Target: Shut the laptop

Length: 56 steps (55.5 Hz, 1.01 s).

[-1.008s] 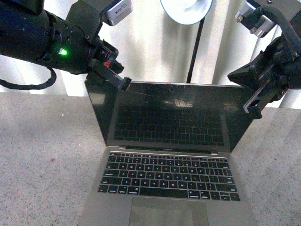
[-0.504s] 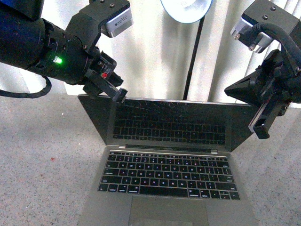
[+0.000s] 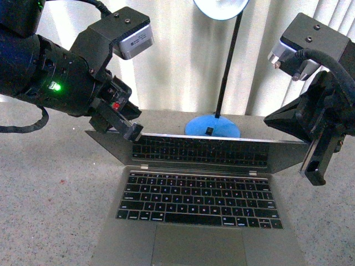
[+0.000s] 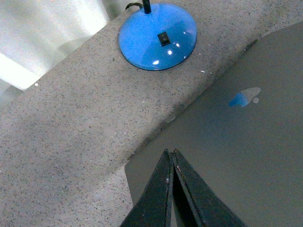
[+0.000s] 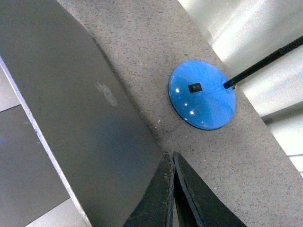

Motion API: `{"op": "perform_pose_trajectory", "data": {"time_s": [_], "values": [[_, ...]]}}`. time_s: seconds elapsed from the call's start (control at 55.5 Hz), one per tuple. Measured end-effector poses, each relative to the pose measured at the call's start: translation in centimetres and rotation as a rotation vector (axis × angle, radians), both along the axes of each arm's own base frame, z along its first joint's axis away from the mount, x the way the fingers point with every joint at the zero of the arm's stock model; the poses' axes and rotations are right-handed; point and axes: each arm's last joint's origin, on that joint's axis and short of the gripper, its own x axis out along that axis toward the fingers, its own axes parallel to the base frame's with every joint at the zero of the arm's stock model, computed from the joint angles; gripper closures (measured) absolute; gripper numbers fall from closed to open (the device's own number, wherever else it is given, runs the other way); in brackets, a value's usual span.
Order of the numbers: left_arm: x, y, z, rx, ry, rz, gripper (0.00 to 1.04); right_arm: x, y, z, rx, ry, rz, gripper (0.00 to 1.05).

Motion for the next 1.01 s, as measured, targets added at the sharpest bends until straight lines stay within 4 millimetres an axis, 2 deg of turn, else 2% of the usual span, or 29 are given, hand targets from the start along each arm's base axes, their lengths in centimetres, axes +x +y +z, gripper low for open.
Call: {"op": "perform_pose_trajectory", "data": {"time_s": [0.612, 1.008], "values": [[-1.5, -0.5, -1.9, 0.0, 0.083, -0.012, 1.01, -1.7, -0.2, -2.2, -0.046, 0.064, 0.065, 1.02], [-2.2, -0.2, -3.0, -0.013, 0.146, 0.012, 1.01, -2.2, -0.3, -2.8, -0.079, 0.087, 0.095, 1.02]]}}
